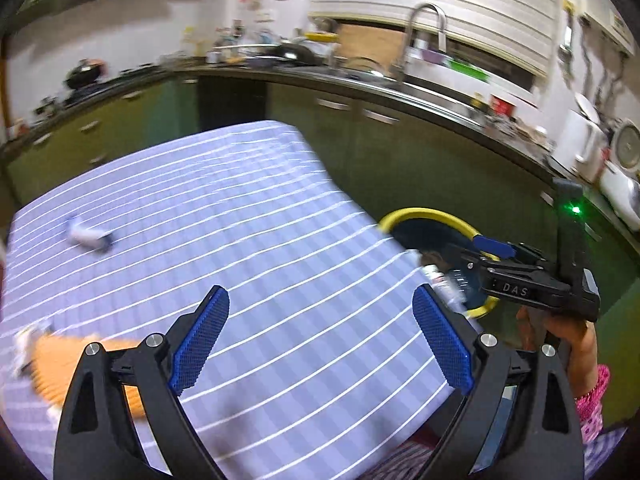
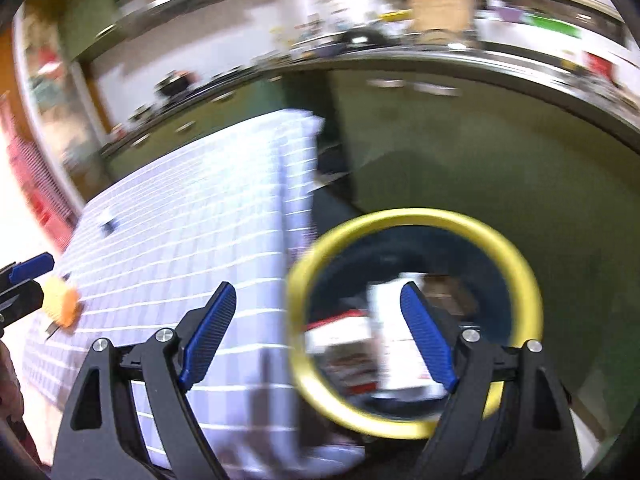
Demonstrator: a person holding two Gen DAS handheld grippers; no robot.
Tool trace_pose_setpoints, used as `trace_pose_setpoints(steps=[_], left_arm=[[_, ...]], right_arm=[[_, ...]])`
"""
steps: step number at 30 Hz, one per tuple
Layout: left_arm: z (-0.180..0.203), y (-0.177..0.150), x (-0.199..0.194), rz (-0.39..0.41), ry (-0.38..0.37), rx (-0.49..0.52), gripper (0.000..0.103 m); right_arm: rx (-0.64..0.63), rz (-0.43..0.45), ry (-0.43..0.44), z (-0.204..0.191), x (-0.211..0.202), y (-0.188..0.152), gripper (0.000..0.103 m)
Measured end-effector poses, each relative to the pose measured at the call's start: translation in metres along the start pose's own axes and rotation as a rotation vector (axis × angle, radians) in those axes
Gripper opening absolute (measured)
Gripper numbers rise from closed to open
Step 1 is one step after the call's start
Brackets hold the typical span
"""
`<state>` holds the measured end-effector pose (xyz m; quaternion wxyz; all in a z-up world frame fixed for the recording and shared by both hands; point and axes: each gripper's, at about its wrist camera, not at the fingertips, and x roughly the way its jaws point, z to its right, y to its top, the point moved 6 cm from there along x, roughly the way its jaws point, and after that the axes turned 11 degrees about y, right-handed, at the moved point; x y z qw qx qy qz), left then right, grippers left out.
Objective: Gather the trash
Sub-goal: 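Reach the right tool to the white blue-capped tube and grasp it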
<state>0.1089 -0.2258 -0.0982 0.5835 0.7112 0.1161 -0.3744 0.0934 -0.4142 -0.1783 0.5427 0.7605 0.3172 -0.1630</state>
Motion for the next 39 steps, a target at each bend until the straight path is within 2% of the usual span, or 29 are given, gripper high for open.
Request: trace_pose_setpoints(steps=[7,11,16,23,30,37,39], left_arm=[[-0.110,-0.043,-0.043,-0.013,0.214,-0.112,0.092],[-0.162,-0.071,-0.057,-0.035,0.298,-0.190,0.092],[-0.204,-0.095,-0.067,-0.048,0.349,-0.262,0.092],[-0.211,-0.097,-0.062,-0.042,0.345,-0.269,0.092],[-0.210,-0.093,-0.057,-0.042,0.335,-0.252,0.092],[-0.216,-0.097,-0.052,-0.056,0.326,-0.264,0.092],[-0.217,-0.099,-0.049,-0.061,0.321,-0.268,0.092]], right_arm=[[-0.177,-0.120,0.219,-0.114,0.057,-0.003,0.079],[-0.278,-0.164,0.316,-0.171,0.082,0.009,0.079],[-0.392,-0.197,0.382,-0.240,0.123,0.029,0.079],[-0.384,-0.230,0.363,-0.284,0.192,0.061,0.079],[-0.360,-0.317,0.292,-0.303,0.271,0.074,0.069],[-0.379,-0.360,0.259,-0.307,0.298,0.068,0.061],[-0.382,-0.369,0.256,-0.308,0.302,0.066,0.056]])
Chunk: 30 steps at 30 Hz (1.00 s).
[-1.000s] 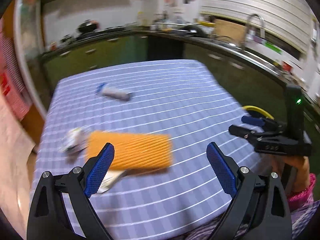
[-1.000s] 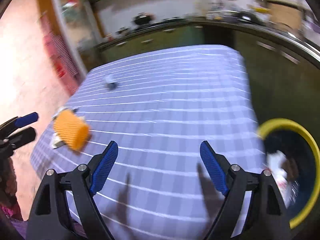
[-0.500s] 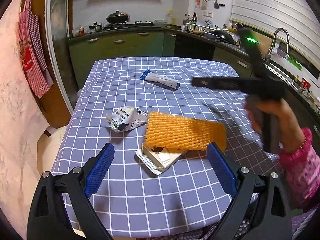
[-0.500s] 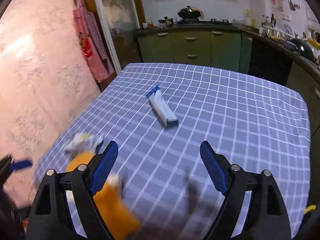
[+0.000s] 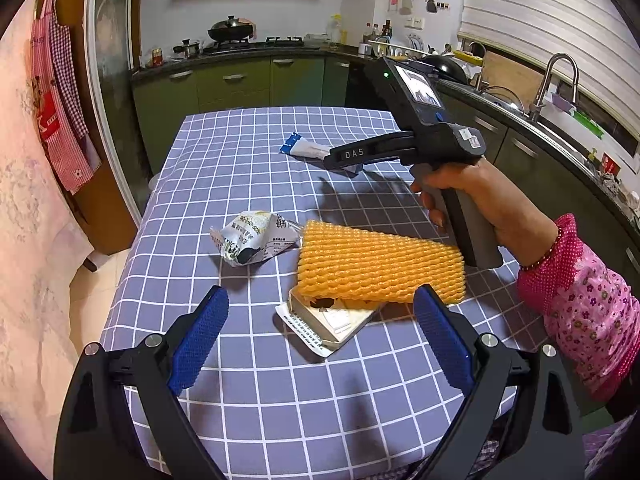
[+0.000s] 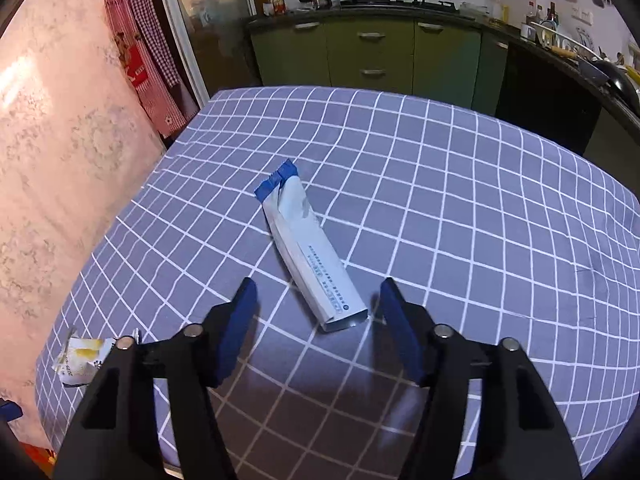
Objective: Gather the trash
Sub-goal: 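Reach the right tool to the white blue-capped tube and grasp it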
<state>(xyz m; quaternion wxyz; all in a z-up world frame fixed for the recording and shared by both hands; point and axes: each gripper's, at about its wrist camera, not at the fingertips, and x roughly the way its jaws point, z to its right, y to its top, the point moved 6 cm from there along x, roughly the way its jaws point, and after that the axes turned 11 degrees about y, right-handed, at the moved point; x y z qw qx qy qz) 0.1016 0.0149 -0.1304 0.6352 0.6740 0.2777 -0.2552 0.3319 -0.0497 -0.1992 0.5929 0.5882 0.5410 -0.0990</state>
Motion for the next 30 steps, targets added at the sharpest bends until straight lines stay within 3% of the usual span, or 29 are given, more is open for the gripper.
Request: trace_pose_setpoints(steps=[5,7,8,12,20,30], left_arm=[[0.004,-0.001,0.001,-0.003,-0.011,0.003,0.092],[0.006,0.000,0.000,0.000,-0.012,0.007,0.092],[0.007,0.000,-0.001,0.000,-0.012,0.008,0.092],[0.010,0.000,-0.001,-0.002,-0.015,0.010,0.092],[0.012,0.002,0.001,-0.003,-0.025,0.022,0.092],[0.028,0.002,0.001,-0.008,-0.046,0.052,0.092]], right_arm=[[-0.006,-0.010,0.001,-0.001,0.005,-0.003,0.045],[-0.014,-0.010,-0.001,-0.002,0.006,-0.003,0.038],[-0.017,-0.011,-0.001,-0.003,0.008,-0.002,0.029],[-0.021,-0.008,0.012,-0.008,0.004,-0.004,0.016],[-0.010,0.043,0.045,-0.015,-0.033,-0.014,0.010],[0.026,0.155,0.073,-0.005,-0.119,-0.052,0.010]])
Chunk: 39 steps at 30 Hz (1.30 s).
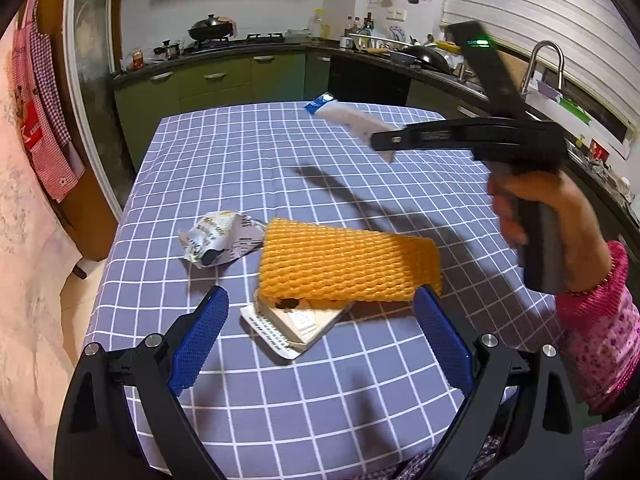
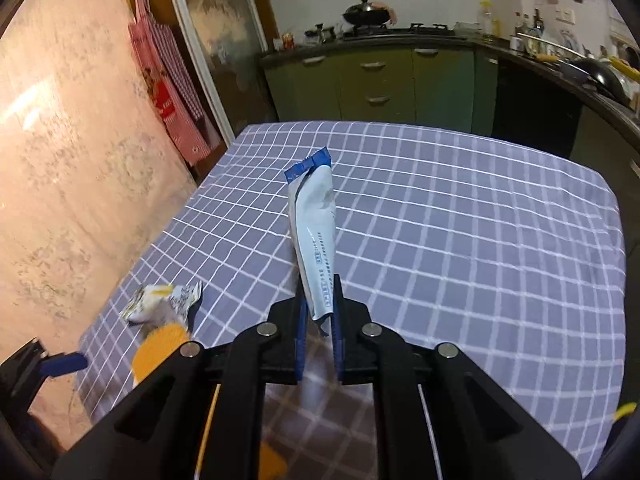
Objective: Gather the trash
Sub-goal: 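Reach the right tool to the white blue-capped tube and grasp it, then carry the white tube over the bin and open the right tool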
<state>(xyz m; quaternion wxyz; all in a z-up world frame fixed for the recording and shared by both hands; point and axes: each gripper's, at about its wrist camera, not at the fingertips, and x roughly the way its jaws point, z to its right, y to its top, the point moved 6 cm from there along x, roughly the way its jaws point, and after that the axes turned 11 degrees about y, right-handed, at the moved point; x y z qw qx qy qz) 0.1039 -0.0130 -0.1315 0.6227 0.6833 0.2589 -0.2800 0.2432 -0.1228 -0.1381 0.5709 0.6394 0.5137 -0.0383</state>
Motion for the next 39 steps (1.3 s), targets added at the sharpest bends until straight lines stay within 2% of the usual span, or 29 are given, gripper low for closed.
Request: trace_pose_setpoints(steps=[5,11,13,18,25,28,29,30,32,35,39], left_arm=[[0.012,0.002,-0.002,0.005,-0.014,0.025,0.092],[0.027,0.003,0.001,0.003,-0.043,0.044,0.092],[0.033,0.004,0.002,0.004,-0.053,0.052,0.092],[0.045,0.006,0.004,0.006,-0.067,0.069,0.092],[0.058,0.006,0.002,0.006,-0.082,0.085,0.092],[0.063,0.006,-0.001,0.010,-0.079,0.100,0.092],[0.063,0.006,-0.001,0.012,-0.078,0.104,0.092],[0.064,0.006,-0.003,0.014,-0.075,0.107,0.092],[0.063,0.007,-0.005,0.016,-0.073,0.107,0.092],[0.058,0.007,-0.006,0.015,-0.069,0.095,0.092],[0.041,0.007,-0.005,0.011,-0.043,0.064,0.092]], right_arm=[[0.030,0.062,-0.034,0.019,-0.049,-0.019,0.010],[0.119,0.153,-0.156,0.064,-0.126,-0.067,0.010],[0.170,0.169,-0.220,0.087,-0.157,-0.094,0.010],[0.281,0.168,-0.381,0.135,-0.215,-0.151,0.011],[0.432,0.140,-0.493,0.185,-0.250,-0.214,0.012],[0.467,0.129,-0.540,0.199,-0.252,-0.229,0.021],[0.476,0.127,-0.559,0.204,-0.254,-0.233,0.028],[0.493,0.138,-0.577,0.208,-0.256,-0.238,0.045],[0.505,0.160,-0.590,0.208,-0.260,-0.242,0.057],[0.475,0.190,-0.633,0.202,-0.267,-0.239,0.058],[0.443,0.236,-0.626,0.189,-0.270,-0.227,0.059]])
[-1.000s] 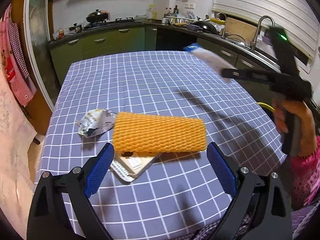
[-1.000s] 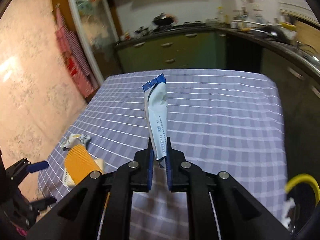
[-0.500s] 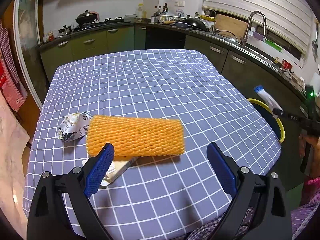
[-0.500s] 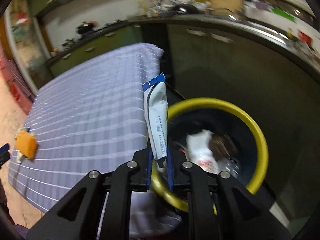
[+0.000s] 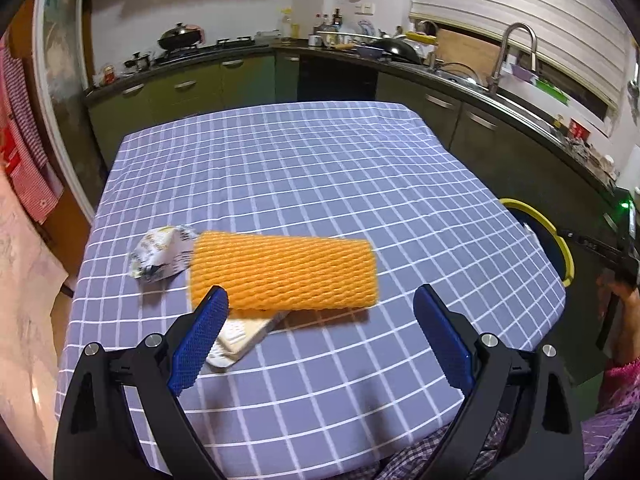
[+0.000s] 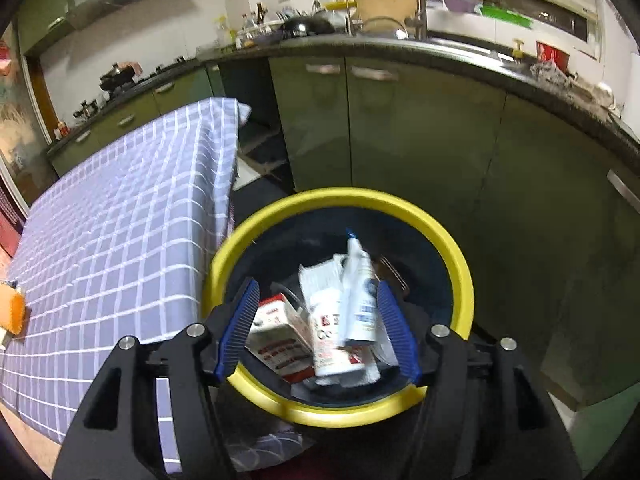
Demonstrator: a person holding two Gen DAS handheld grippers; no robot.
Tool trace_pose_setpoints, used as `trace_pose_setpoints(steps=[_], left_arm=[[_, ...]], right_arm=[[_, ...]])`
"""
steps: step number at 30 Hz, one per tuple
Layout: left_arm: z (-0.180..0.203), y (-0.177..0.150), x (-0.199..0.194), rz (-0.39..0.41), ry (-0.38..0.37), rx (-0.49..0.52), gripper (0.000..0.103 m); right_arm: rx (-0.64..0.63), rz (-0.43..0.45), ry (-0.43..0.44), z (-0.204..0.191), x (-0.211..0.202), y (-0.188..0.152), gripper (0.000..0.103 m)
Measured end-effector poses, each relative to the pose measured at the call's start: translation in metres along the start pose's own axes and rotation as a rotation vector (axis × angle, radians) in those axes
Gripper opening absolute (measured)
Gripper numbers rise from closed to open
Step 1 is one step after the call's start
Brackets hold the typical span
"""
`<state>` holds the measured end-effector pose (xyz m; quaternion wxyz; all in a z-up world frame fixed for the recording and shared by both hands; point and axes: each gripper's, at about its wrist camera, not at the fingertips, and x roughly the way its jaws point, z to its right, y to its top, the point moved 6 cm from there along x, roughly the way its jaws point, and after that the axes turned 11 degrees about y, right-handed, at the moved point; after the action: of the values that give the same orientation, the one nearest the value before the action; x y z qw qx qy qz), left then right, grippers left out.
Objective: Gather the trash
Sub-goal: 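Carry the white tube over the bin and open the right tool, then move the left tool toward the orange foam net sleeve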
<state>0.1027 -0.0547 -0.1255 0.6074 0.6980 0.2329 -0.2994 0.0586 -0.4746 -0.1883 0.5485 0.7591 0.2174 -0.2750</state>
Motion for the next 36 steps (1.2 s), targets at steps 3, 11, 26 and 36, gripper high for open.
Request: trace_pose_setpoints(steps=[3,11,26,36], left_arm=[[-0.014,-0.003,0.000,0.000,0.026,-0.019,0.092],[-0.057,-0.007,0.010,-0.018,0.097,-0.064,0.092],[-0.052,-0.001,0.052,-0.088,-0.062,-0.044,0.092],[-0.037,0.008,0.064,-0.096,-0.106,-0.012,0.092]], right_arm=[[-0.022,0.021,0.028,-0.017,-0.003,0.004,0.059],[-0.086,0.025,0.111,-0.063,0.000,0.006,0.059],[-0.098,-0.018,0.144,-0.077,0.013,0.002,0.061],[-0.104,-0.036,0.159,-0.083,0.019,-0.003,0.062]])
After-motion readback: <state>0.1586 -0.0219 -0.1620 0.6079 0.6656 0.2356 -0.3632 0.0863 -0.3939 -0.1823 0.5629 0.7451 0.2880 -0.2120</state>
